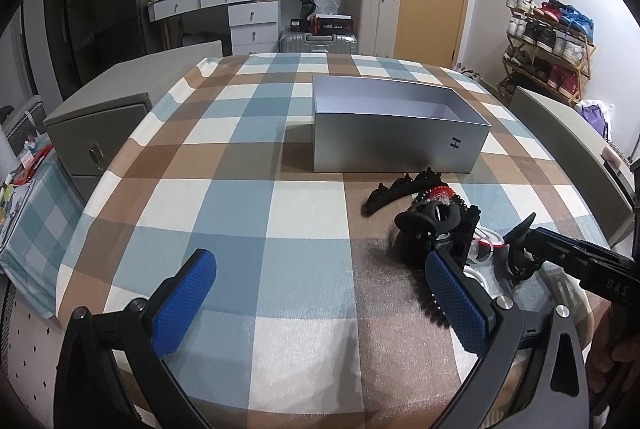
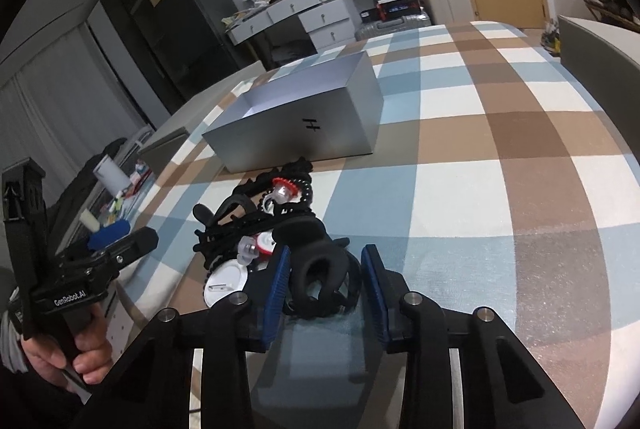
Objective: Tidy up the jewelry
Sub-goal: 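Lower the right gripper onto the black hair claw clip and close, then grasp the white round pin badge with the left gripper while the right carries the claw clip toward the box, then lower both held items into the silver box and open both grippers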
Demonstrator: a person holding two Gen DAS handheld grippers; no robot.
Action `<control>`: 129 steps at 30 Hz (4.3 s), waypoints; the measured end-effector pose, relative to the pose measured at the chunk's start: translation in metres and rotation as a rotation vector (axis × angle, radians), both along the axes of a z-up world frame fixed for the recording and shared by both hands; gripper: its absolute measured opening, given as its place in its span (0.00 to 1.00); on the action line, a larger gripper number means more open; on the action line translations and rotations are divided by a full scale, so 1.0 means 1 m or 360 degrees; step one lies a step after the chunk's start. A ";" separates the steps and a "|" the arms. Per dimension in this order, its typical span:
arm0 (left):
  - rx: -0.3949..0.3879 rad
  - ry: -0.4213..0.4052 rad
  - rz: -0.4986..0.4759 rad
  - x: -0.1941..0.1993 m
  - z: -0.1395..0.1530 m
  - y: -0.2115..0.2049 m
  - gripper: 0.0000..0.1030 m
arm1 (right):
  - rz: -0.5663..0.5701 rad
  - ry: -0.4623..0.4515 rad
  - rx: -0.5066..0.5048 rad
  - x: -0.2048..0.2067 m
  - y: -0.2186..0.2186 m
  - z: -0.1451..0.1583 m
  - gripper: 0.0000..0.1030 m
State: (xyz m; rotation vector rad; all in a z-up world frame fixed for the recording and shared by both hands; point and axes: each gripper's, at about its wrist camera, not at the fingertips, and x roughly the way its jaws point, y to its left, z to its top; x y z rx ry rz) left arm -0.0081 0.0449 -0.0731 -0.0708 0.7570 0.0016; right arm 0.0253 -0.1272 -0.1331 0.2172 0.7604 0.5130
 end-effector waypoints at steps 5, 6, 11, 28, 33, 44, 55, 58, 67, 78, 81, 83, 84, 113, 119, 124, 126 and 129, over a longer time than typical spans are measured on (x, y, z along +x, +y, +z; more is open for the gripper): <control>-0.0080 0.0047 -0.0065 0.003 -0.003 -0.002 0.99 | 0.0011 -0.0029 0.0042 -0.003 -0.003 0.004 0.34; -0.0094 0.0058 -0.0091 0.003 -0.005 -0.003 0.99 | 0.0012 -0.0037 0.0053 -0.004 -0.004 0.005 0.34; -0.0167 0.0117 -0.0262 -0.002 -0.013 -0.015 0.99 | -0.0027 -0.0028 0.0075 -0.004 -0.011 0.006 0.34; 0.0111 0.0152 -0.0466 0.004 -0.018 -0.061 0.92 | -0.0053 -0.0048 0.0122 -0.009 -0.022 0.006 0.34; 0.0122 0.0205 -0.0528 0.011 -0.026 -0.061 0.67 | -0.0066 -0.0046 0.0145 -0.009 -0.027 0.005 0.34; 0.0028 0.0222 -0.0635 0.006 -0.016 -0.048 0.36 | -0.0063 -0.0047 0.0159 -0.010 -0.028 0.006 0.34; 0.0020 0.0130 -0.0637 -0.004 -0.004 -0.043 0.36 | -0.0078 -0.0020 0.0165 -0.008 -0.026 0.006 0.34; -0.0004 0.0104 -0.0614 -0.005 0.000 -0.039 0.36 | -0.0069 -0.0021 0.0159 -0.008 -0.024 0.008 0.34; 0.0021 -0.0010 -0.0563 -0.007 0.021 -0.027 0.36 | -0.0050 -0.0121 0.0153 -0.015 -0.015 0.027 0.34; -0.0012 -0.0179 -0.0528 0.022 0.057 -0.016 0.36 | 0.0025 -0.0272 0.0221 -0.003 0.001 0.068 0.34; -0.0023 -0.0205 -0.0524 0.034 0.061 -0.014 0.36 | 0.0049 -0.0303 0.0264 0.007 0.005 0.080 0.34; -0.0018 -0.0220 -0.0524 0.042 0.062 -0.012 0.36 | 0.0065 -0.0325 0.0297 0.015 0.007 0.088 0.34; -0.0011 -0.0225 -0.0519 0.048 0.063 -0.011 0.36 | 0.0073 -0.0335 0.0311 0.021 0.009 0.092 0.34; -0.0066 0.0093 -0.0569 0.154 0.022 -0.016 0.36 | 0.0138 -0.0114 0.0206 0.157 0.042 0.062 0.34; -0.0043 0.0145 -0.0598 0.163 0.017 -0.019 0.36 | 0.0151 -0.0088 0.0126 0.167 0.050 0.054 0.34; -0.0098 0.0153 -0.0577 0.167 0.016 -0.017 0.38 | 0.0180 -0.0131 0.0076 0.167 0.057 0.053 0.36; -0.0077 0.0165 -0.0593 0.167 0.015 -0.019 0.38 | 0.0163 -0.0131 0.0092 0.168 0.056 0.052 0.38; -0.0100 0.0164 -0.0580 0.163 0.019 -0.012 0.48 | 0.0124 -0.0193 0.0119 0.162 0.051 0.057 0.55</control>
